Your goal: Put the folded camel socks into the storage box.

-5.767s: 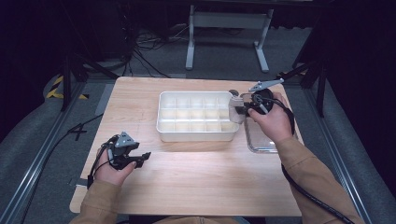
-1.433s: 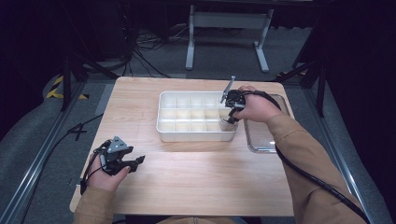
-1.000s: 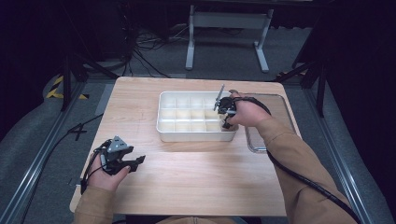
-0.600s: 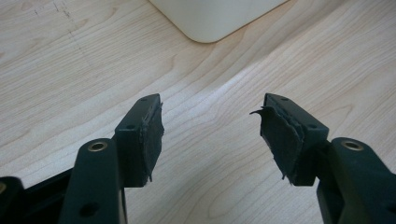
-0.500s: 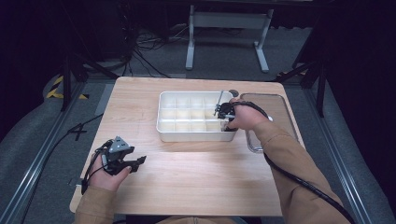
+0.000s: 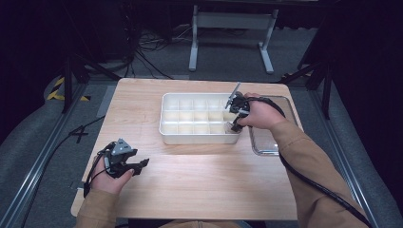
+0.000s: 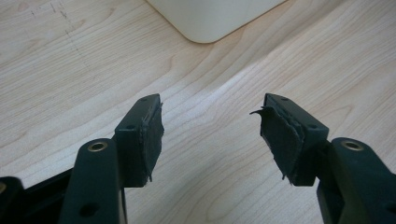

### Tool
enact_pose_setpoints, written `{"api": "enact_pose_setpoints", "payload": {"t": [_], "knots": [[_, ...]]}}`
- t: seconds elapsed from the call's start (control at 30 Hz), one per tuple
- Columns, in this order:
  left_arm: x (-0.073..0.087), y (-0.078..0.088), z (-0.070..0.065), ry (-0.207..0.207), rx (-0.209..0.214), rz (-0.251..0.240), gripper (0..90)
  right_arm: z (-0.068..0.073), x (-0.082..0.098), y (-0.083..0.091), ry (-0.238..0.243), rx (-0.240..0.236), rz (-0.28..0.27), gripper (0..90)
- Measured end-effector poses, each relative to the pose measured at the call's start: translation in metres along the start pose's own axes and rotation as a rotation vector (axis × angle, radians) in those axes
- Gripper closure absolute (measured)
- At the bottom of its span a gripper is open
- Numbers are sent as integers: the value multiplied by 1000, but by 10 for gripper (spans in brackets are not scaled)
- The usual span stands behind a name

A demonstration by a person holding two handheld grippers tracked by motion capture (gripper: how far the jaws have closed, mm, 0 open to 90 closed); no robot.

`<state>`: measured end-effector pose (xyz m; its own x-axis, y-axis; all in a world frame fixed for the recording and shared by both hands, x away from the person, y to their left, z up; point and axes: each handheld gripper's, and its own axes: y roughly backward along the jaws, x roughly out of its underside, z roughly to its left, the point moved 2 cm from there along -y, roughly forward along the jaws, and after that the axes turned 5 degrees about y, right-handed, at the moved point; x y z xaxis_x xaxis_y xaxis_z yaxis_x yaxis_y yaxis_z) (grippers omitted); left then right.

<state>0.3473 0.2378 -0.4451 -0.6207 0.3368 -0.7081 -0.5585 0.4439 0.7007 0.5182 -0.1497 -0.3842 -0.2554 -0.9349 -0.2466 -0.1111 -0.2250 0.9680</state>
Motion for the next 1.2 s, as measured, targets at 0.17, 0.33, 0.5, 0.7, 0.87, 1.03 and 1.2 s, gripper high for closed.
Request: {"api": "enact_pose_setpoints", "payload": {"t": [0.17, 0.33, 0.5, 0.7, 0.87, 1.03, 1.2], "knots": [[-1, 0, 0, 12, 4, -1, 395, 9, 12, 27, -73, 59, -144, 689], [-3, -1, -1, 20, 8, -4, 395, 23, 26, 44, -120, 91, -239, 727], [-5, -2, -2, 9, 13, -5, 395, 37, 44, 58, -165, 108, -324, 740], [-7, -1, -3, 1, 19, -16, 397, 52, 70, 68, -221, 116, -388, 726], [-9, -1, -3, 16, 17, -18, 397, 60, 91, 73, -263, 147, -424, 746], [-9, -2, 4, 29, -8, -25, 397, 67, 111, 75, -321, 164, -489, 724], [-9, -1, 10, 52, -24, -28, 396, 75, 143, 73, -398, 209, -539, 714]]}}
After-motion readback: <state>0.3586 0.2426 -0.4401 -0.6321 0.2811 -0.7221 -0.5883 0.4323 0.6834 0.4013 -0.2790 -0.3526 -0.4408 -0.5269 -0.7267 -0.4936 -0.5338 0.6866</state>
